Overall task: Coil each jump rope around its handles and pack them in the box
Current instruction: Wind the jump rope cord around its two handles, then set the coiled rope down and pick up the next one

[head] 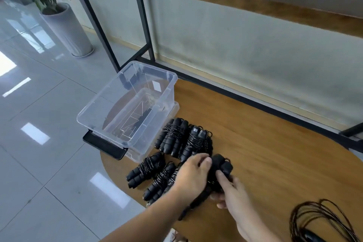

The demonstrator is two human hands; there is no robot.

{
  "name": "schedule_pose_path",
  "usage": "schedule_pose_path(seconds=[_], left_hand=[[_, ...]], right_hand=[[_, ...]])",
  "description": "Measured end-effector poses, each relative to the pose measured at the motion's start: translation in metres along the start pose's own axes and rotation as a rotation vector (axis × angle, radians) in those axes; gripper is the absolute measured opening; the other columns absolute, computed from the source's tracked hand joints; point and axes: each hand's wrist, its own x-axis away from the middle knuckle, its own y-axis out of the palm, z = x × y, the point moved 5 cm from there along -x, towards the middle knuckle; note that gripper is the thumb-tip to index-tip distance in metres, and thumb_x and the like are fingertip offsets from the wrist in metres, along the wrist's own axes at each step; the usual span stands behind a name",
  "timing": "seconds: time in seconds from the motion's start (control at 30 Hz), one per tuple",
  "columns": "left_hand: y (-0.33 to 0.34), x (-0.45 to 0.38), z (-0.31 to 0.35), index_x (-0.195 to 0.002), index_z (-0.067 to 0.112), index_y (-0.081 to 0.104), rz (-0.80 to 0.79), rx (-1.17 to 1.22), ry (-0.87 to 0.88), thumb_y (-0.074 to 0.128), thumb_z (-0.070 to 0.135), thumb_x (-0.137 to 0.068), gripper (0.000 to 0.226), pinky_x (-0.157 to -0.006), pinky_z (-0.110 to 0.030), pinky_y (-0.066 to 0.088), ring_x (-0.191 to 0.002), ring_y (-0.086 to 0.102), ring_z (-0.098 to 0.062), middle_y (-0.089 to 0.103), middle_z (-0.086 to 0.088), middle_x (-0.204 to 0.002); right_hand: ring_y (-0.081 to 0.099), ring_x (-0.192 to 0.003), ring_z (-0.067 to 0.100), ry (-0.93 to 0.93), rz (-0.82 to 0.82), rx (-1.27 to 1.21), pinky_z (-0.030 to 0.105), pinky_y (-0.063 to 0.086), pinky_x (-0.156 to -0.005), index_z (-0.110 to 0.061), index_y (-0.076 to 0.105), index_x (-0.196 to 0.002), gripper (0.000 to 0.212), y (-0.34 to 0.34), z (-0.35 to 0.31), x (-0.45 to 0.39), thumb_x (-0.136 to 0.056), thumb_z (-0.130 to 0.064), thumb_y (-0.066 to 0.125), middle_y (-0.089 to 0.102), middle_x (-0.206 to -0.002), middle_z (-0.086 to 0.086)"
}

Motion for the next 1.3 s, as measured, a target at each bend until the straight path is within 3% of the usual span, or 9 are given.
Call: schedule_pose_path(seconds=[0.1,0.2,0.3,0.43,0.53,0.63,0.77,0.9,1.3], left_hand=[[-0.051,-0.001,-0.025,-0.122,0.031,0.064,0.102,0.038,-0.058,0.046,0.034,-0.103,0.026,-0.074,-0.011,0.041,-0.098,0.058,-0.002,0.062,0.015,-0.109],[-0.089,-0.002,-0.057,-0.125,0.032,0.063,0.159,-0.003,-0.12,0.048,0.025,-0.102,0.028,-0.071,-0.01,0.039,-0.097,0.054,-0.008,0.058,0.012,-0.113],[-0.114,-0.005,-0.091,-0.121,0.032,0.067,0.204,0.024,-0.197,0.05,0.017,-0.098,0.032,-0.076,-0.022,0.047,-0.09,0.058,-0.014,0.065,0.003,-0.109],[-0.126,-0.007,-0.125,-0.114,0.033,0.067,0.224,0.108,-0.262,0.05,0.015,-0.098,0.03,-0.085,-0.033,0.057,-0.092,0.067,-0.016,0.069,-0.001,-0.108],[-0.126,-0.012,-0.135,-0.118,0.032,0.065,0.22,0.103,-0.249,0.053,0.015,-0.098,0.029,-0.067,-0.017,0.053,-0.089,0.065,-0.011,0.067,0.001,-0.113],[-0.126,-0.019,-0.144,-0.122,0.031,0.064,0.214,0.093,-0.258,0.054,0.016,-0.099,0.03,-0.056,-0.009,0.043,-0.087,0.062,-0.005,0.064,0.004,-0.116],[-0.127,-0.024,-0.149,-0.118,0.032,0.063,0.211,0.06,-0.258,0.054,0.011,-0.096,0.032,-0.057,-0.013,0.043,-0.081,0.059,-0.005,0.063,0.005,-0.112],[-0.121,-0.024,-0.15,-0.125,0.032,0.058,0.174,-0.043,-0.231,0.056,0.016,-0.097,0.033,-0.066,-0.016,0.044,-0.092,0.059,-0.01,0.06,0.005,-0.115],[-0.103,-0.019,-0.137,-0.138,0.029,0.048,0.2,-0.162,-0.214,0.058,0.031,-0.098,0.042,-0.066,-0.009,0.037,-0.102,0.048,-0.009,0.051,-0.001,-0.136]], right_hand=[[0.074,-0.074,0.02,-0.046,-0.105,0.036,0.032,0.059,-0.061,-0.022,0.056,-0.112,0.03,0.047,-0.016,-0.002,-0.095,-0.046,0.059,0.072,-0.1,0.002],[0.073,-0.072,0.021,-0.067,-0.145,0.112,0.035,0.062,-0.065,-0.018,0.058,-0.118,0.04,0.093,-0.026,-0.006,-0.092,-0.047,0.061,0.068,-0.105,0.002],[0.073,-0.068,0.021,-0.075,-0.17,0.195,0.041,0.061,-0.073,-0.012,0.059,-0.117,0.044,0.13,-0.03,-0.012,-0.091,-0.047,0.06,0.067,-0.1,0.003],[0.072,-0.073,0.023,-0.057,-0.151,0.376,0.034,0.061,-0.068,-0.011,0.058,-0.12,0.054,0.158,-0.028,-0.025,-0.088,-0.054,0.058,0.066,-0.101,0.006],[0.07,-0.089,0.028,-0.073,-0.11,0.501,0.041,0.061,-0.075,-0.013,0.059,-0.115,0.062,0.166,-0.02,-0.041,-0.078,-0.064,0.057,0.068,-0.109,0.01],[0.065,-0.101,0.029,-0.085,-0.083,0.672,0.034,0.053,-0.073,-0.013,0.058,-0.117,0.054,0.17,-0.028,-0.038,-0.089,-0.059,0.056,0.066,-0.115,0.007],[0.063,-0.105,0.027,-0.122,-0.05,0.895,0.03,0.046,-0.071,-0.013,0.059,-0.118,0.048,0.169,-0.033,-0.042,-0.093,-0.054,0.055,0.065,-0.116,0.004],[0.065,-0.098,0.026,-0.154,-0.033,1.007,0.031,0.051,-0.071,-0.015,0.064,-0.111,0.048,0.164,-0.031,-0.044,-0.09,-0.057,0.054,0.067,-0.111,0.002],[0.06,-0.111,0.025,-0.234,0.052,1.018,0.033,0.048,-0.078,-0.017,0.055,-0.131,0.049,0.144,-0.033,-0.049,-0.095,-0.05,0.052,0.057,-0.131,0.004]])
